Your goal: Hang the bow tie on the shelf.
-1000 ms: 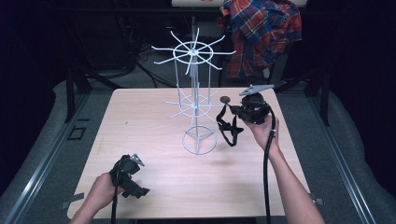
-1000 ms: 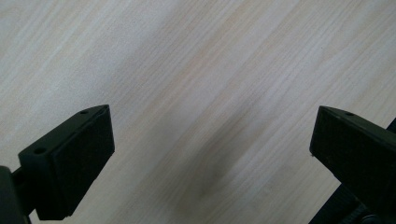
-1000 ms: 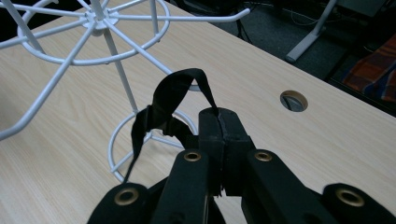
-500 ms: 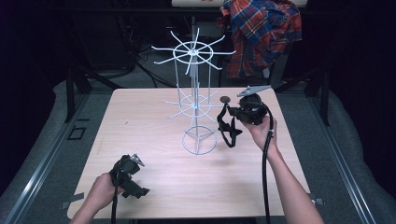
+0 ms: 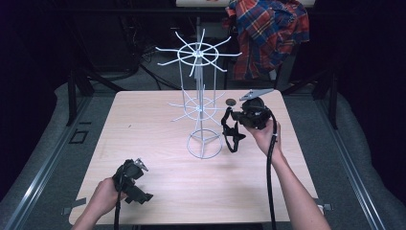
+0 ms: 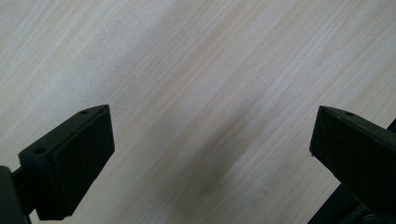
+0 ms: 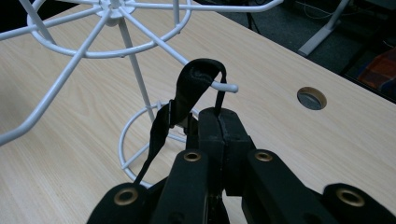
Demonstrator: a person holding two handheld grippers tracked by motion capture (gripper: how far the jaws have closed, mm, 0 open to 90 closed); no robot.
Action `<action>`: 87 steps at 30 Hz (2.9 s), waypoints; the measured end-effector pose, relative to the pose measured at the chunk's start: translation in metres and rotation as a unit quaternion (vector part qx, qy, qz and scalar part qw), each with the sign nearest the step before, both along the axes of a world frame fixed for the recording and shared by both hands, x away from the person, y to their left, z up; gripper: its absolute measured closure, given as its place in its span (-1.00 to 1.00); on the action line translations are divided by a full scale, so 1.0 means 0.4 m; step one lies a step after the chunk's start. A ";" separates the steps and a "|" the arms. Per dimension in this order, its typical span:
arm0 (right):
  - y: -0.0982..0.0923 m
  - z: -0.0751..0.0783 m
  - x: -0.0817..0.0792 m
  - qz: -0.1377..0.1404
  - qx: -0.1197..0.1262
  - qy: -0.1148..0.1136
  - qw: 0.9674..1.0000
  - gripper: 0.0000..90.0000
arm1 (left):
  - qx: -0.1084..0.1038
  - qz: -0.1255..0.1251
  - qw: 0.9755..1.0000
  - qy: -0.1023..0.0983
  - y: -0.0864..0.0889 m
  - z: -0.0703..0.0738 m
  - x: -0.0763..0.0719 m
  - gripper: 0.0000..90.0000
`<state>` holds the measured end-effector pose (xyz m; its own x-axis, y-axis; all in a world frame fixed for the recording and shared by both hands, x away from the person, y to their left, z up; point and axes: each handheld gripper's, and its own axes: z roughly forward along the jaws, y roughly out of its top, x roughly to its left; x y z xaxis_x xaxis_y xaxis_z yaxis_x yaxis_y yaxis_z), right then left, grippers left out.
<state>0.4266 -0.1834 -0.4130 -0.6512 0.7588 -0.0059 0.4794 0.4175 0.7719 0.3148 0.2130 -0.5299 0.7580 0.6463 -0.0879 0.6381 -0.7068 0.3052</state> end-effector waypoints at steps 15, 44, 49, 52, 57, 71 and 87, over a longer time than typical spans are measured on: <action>0.023 0.000 0.000 0.005 -0.005 -0.002 1.000 0.98 | 0.001 0.003 1.000 0.000 0.003 -0.001 -0.003 -1.00; 0.079 -0.007 0.021 0.019 -0.011 -0.008 1.000 0.97 | -0.002 0.031 1.000 0.002 0.052 -0.003 -0.031 -1.00; 0.087 -0.015 0.023 0.025 -0.016 -0.007 1.000 0.96 | -0.002 0.030 1.000 0.003 0.050 -0.003 -0.032 -1.00; 0.090 -0.017 0.023 0.026 -0.015 -0.008 1.000 0.94 | -0.002 0.030 1.000 0.002 0.049 -0.003 -0.032 -1.00; 0.091 -0.018 0.023 0.027 -0.015 -0.008 0.999 0.91 | -0.002 0.029 1.000 0.004 0.051 -0.004 -0.032 -1.00; 0.089 -0.023 0.017 0.027 -0.014 -0.003 1.000 0.73 | -0.001 0.023 1.000 0.005 0.040 -0.003 -0.027 -1.00; 0.049 -0.030 -0.008 0.038 -0.021 0.017 0.999 0.15 | 0.001 0.002 1.000 0.004 0.011 0.000 -0.010 -1.00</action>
<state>0.4233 -0.1638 -0.4248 -0.7067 0.7073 -0.0143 0.4708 0.4853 0.7368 0.3107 0.2175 -0.5300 0.7547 0.6495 -0.0922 0.6432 -0.7050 0.2987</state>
